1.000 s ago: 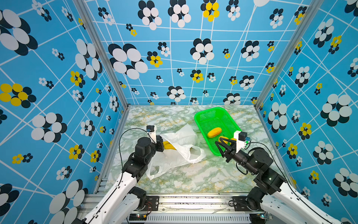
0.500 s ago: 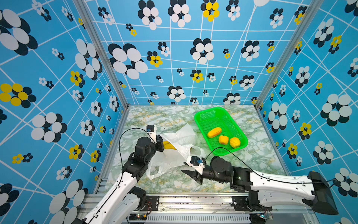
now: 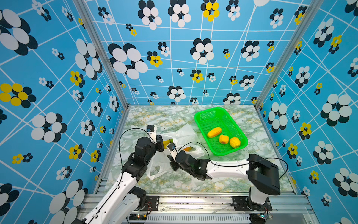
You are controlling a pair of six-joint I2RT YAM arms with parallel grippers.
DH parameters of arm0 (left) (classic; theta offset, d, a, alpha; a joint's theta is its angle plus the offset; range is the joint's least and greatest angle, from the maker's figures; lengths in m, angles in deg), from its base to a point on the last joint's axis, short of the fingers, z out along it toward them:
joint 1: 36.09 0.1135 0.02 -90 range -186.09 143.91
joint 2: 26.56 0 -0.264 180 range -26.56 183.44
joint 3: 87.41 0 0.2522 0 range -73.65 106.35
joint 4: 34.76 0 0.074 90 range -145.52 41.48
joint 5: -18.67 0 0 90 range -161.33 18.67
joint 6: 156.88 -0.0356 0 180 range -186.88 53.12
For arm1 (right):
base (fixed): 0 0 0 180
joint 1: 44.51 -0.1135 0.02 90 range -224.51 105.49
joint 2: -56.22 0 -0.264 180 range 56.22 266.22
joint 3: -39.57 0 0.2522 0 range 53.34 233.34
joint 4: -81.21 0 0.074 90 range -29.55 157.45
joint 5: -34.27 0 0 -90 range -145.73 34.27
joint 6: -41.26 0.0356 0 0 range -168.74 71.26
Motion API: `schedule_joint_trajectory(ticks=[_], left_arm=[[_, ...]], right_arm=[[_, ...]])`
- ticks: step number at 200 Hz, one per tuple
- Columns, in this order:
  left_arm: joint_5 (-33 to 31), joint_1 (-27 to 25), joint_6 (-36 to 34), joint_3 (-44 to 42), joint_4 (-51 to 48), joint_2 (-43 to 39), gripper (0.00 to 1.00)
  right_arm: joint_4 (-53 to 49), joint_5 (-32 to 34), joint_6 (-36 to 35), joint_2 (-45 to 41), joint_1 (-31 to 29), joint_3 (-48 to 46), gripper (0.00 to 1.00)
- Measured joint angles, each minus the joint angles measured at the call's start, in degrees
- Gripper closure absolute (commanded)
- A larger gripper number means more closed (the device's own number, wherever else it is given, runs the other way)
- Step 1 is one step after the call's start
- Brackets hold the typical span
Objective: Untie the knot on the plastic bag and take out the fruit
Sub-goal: 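Move the open right gripper back over the bag mouth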
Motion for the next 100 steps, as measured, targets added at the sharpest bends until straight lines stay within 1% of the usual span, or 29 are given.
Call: schedule_joint_trajectory(ticks=[21,40,69,86,100], left_arm=[[0.17,0.00,0.00,0.00,0.02,-0.70,1.00],[0.17,0.00,0.00,0.00,0.02,-0.85,1.00],[-0.15,0.00,-0.02,-0.39,0.07,-2.75,1.00],[-1.09,0.00,0.02,-1.77,0.09,-6.08,1.00],[-1.99,0.00,0.11,-3.28,0.17,-9.42,1.00]], right_arm=[[-0.33,3.76,4.72,5.77,1.57,3.93,0.79],[-0.31,5.70,9.01,9.86,2.64,4.72,0.80],[-1.01,3.93,14.91,15.67,7.08,4.81,0.83],[-0.13,2.95,17.03,16.81,9.53,5.11,0.82],[0.48,2.32,17.79,16.81,10.56,4.87,0.79]])
